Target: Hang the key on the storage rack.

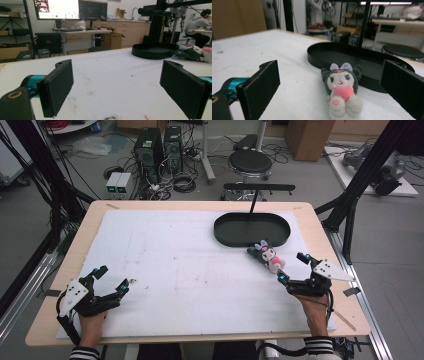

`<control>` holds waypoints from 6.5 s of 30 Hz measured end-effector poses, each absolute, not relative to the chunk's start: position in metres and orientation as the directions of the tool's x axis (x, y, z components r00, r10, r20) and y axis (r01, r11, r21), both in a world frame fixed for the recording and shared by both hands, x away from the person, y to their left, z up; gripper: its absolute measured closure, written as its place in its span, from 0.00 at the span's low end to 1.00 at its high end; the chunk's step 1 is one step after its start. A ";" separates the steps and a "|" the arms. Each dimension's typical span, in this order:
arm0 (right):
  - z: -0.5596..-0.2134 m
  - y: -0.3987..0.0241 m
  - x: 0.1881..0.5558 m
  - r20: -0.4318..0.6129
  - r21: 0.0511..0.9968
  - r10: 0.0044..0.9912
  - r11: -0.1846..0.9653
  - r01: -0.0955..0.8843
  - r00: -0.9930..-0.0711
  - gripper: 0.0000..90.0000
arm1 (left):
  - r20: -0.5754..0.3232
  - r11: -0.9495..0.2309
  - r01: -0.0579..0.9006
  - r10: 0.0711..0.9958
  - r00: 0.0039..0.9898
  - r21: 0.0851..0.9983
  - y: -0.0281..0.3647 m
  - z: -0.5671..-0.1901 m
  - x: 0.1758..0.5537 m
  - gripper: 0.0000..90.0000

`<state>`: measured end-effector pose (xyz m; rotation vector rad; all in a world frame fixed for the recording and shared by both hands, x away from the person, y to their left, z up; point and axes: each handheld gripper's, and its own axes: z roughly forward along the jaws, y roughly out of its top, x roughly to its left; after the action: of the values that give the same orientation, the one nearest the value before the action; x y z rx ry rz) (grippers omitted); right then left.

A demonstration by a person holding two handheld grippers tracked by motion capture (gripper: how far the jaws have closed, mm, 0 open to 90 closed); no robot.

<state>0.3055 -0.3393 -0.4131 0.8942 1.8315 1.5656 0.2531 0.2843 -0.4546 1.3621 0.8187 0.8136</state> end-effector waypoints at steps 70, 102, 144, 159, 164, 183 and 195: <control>-0.412 -0.297 0.408 -0.042 0.470 0.767 0.581 0.665 -0.641 0.35 | -0.023 0.037 -0.018 0.868 0.495 0.999 0.284 -0.454 0.253 0.14; -0.388 -0.307 0.400 0.057 0.610 0.785 0.462 0.644 -0.617 0.59 | -0.020 0.033 -0.016 0.868 0.495 0.999 0.284 -0.454 0.253 0.14; -0.299 -0.323 0.429 0.103 0.838 0.868 0.188 0.513 -0.486 0.59 | -0.026 0.040 -0.017 0.869 0.493 0.999 0.284 -0.455 0.253 0.14; -0.288 -0.316 0.452 0.092 0.834 0.879 0.188 0.518 -0.467 0.59 | -0.031 0.043 -0.014 0.869 0.493 0.999 0.284 -0.455 0.254 0.14; -0.287 -0.312 0.456 0.073 0.828 0.886 0.201 0.523 -0.457 0.59 | -0.029 0.042 -0.015 0.869 0.494 0.999 0.284 -0.455 0.254 0.14; -0.294 -0.313 0.472 0.086 0.840 0.912 0.150 0.521 -0.401 0.59 | -0.028 0.040 -0.015 0.869 0.494 0.999 0.284 -0.455 0.254 0.14; -0.301 -0.319 0.472 0.085 0.828 0.924 0.143 0.541 -0.374 0.59 | -0.022 0.034 -0.016 0.868 0.496 0.999 0.285 -0.454 0.253 0.14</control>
<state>0.4717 -0.3193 -0.3009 1.3990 1.9772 1.1309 0.2535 0.2845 -0.4545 1.3725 0.8179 0.8122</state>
